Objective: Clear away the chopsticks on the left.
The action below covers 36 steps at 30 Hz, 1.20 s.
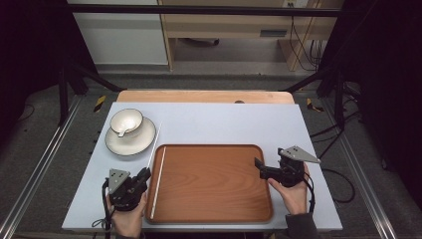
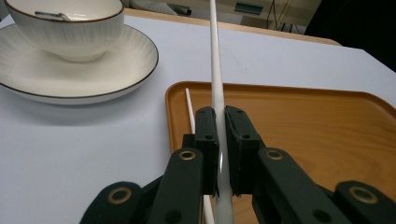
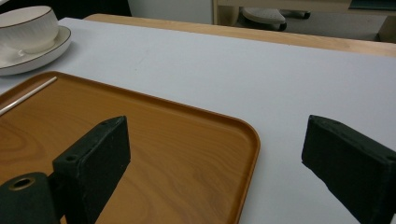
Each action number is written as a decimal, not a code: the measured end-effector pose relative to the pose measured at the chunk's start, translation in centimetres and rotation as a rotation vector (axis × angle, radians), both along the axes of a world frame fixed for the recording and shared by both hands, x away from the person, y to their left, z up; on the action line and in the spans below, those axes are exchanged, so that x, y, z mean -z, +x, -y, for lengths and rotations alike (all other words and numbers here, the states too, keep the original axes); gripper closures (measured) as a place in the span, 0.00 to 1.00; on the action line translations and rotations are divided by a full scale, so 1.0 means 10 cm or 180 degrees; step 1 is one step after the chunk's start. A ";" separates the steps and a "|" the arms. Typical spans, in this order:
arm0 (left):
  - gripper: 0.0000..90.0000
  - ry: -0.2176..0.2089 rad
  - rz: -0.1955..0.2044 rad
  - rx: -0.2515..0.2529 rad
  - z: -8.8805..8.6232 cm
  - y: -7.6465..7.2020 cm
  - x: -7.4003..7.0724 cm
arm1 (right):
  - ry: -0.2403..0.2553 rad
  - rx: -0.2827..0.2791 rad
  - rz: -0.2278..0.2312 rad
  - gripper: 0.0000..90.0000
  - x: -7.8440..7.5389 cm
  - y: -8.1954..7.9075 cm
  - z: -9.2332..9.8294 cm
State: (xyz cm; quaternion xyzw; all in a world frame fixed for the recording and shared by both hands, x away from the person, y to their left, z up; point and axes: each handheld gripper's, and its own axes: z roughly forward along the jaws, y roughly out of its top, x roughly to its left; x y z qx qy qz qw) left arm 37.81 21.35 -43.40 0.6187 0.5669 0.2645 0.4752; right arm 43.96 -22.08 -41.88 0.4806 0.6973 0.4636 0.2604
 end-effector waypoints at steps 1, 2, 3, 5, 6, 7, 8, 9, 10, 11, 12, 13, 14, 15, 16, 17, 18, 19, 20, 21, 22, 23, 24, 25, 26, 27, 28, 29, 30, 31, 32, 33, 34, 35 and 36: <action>0.93 0.0011 -0.0012 0.0008 0.01 0.00 0.01 | 0.0002 -0.0005 0.0001 0.09 0.00 0.00 0.00; 0.93 0.0017 -0.0008 0.0005 0.03 0.00 0.03 | -0.0001 -0.0009 0.0002 0.09 0.00 0.00 0.00; 0.93 0.0007 -0.0011 0.0006 0.04 0.00 0.04 | -0.0016 -0.0009 0.0004 0.09 0.00 0.00 0.00; 0.93 -0.0009 -0.0012 0.0002 0.07 -0.02 0.06 | -0.0010 -0.0016 0.0003 0.09 0.01 0.00 -0.01; 0.93 -0.0023 -0.0016 0.0000 0.09 -0.03 0.07 | -0.0009 -0.0019 0.0008 0.09 0.01 0.00 -0.01; 0.93 -0.0020 -0.0021 -0.0006 0.10 -0.04 0.09 | -0.0019 -0.0017 0.0007 0.09 0.01 0.01 -0.01; 0.93 -0.0030 -0.0018 -0.0012 0.12 -0.05 0.10 | -0.0026 -0.0020 0.0008 0.09 0.01 0.01 -0.01; 0.93 -0.0036 -0.0023 -0.0012 0.13 -0.06 0.12 | -0.0014 -0.0026 0.0003 0.09 0.01 0.01 -0.02; 0.93 -0.0034 -0.0035 -0.0012 0.14 -0.06 0.14 | -0.0022 -0.0028 0.0005 0.09 0.01 0.01 -0.02; 0.93 -0.0039 -0.0055 -0.0011 0.15 -0.07 0.16 | -0.0026 -0.0027 0.0000 0.09 0.01 0.01 -0.02; 0.93 -0.0040 -0.0076 -0.0006 0.16 -0.08 0.18 | -0.0018 -0.0029 -0.0007 0.09 0.01 0.01 -0.02; 0.93 -0.0046 -0.0077 -0.0009 0.17 -0.09 0.20 | -0.0031 -0.0034 -0.0005 0.09 0.02 0.01 -0.03; 0.93 -0.0028 -0.0080 -0.0013 0.19 -0.10 0.22 | -0.0039 -0.0041 0.0004 0.09 0.02 0.01 -0.03; 0.93 -0.0008 -0.0084 -0.0019 0.20 -0.11 0.24 | -0.0035 -0.0040 0.0002 0.09 0.02 0.01 -0.03; 0.93 -0.0009 -0.0094 -0.0023 0.21 -0.12 0.26 | -0.0039 -0.0041 0.0002 0.09 0.02 0.01 -0.04; 0.93 -0.0016 -0.0093 -0.0028 0.23 -0.12 0.28 | -0.0042 -0.0043 -0.0002 0.09 0.02 0.01 -0.04; 0.93 -0.0005 -0.0106 -0.0035 0.24 -0.13 0.30 | -0.0036 -0.0042 -0.0010 0.09 0.02 0.01 -0.04; 0.93 0.0016 -0.0114 -0.0047 0.25 -0.14 0.32 | -0.0031 -0.0042 -0.0015 0.09 0.02 0.01 -0.04; 0.93 0.0036 -0.0127 -0.0051 0.27 -0.14 0.34 | -0.0041 -0.0045 -0.0018 0.09 0.03 0.01 -0.04; 0.93 0.0039 -0.0129 -0.0056 0.28 -0.15 0.35 | -0.0042 -0.0046 -0.0020 0.09 0.03 0.01 -0.04; 0.93 0.0050 -0.0132 -0.0069 0.29 -0.15 0.37 | -0.0053 -0.0046 -0.0018 0.09 0.03 0.02 -0.04; 0.93 0.0063 -0.0122 -0.0078 0.30 -0.16 0.38 | -0.0056 -0.0049 -0.0013 0.09 0.03 0.02 -0.05; 0.93 0.0071 -0.0119 -0.0084 0.31 -0.17 0.39 | -0.0045 -0.0053 -0.0017 0.09 0.03 0.02 -0.05; 0.93 0.0084 -0.0123 -0.0088 0.32 -0.17 0.40 | -0.0045 -0.0053 -0.0016 0.09 0.03 0.02 -0.05; 0.93 0.0101 -0.0117 -0.0095 0.32 -0.17 0.40 | -0.0059 -0.0055 -0.0013 0.09 0.04 0.02 -0.05; 0.93 0.0109 -0.0126 -0.0103 0.32 -0.18 0.41 | -0.0060 -0.0058 -0.0016 0.09 0.04 0.02 -0.05; 0.93 0.0111 -0.0138 -0.0103 0.33 -0.18 0.42 | -0.0058 -0.0059 -0.0020 0.09 0.04 0.02 -0.06; 0.93 0.0117 -0.0151 -0.0103 0.33 -0.18 0.43 | -0.0049 -0.0058 -0.0022 0.09 0.04 0.02 -0.06; 0.93 0.0130 -0.0164 -0.0104 0.33 -0.18 0.44 | -0.0048 -0.0056 -0.0024 0.09 0.04 0.02 -0.06; 0.93 0.0139 -0.0167 -0.0104 0.34 -0.18 0.45 | -0.0044 -0.0053 -0.0033 0.09 0.04 0.02 -0.06; 0.93 0.0142 -0.0175 -0.0105 0.34 -0.18 0.46 | -0.0045 -0.0054 -0.0034 0.09 0.04 0.02 -0.06; 0.93 0.0146 -0.0181 -0.0110 0.34 -0.19 0.47 | -0.0048 -0.0059 -0.0032 0.09 0.04 0.02 -0.06; 0.93 0.0142 -0.0186 -0.0110 0.34 -0.19 0.48 | -0.0050 -0.0062 -0.0026 0.09 0.04 0.02 -0.06; 0.93 0.0137 -0.0195 -0.0112 0.35 -0.19 0.49 | -0.0049 -0.0064 -0.0025 0.09 0.04 0.02 -0.06; 0.93 0.0144 -0.0200 -0.0105 0.35 -0.19 0.50 | -0.0047 -0.0060 -0.0033 0.09 0.04 0.02 -0.06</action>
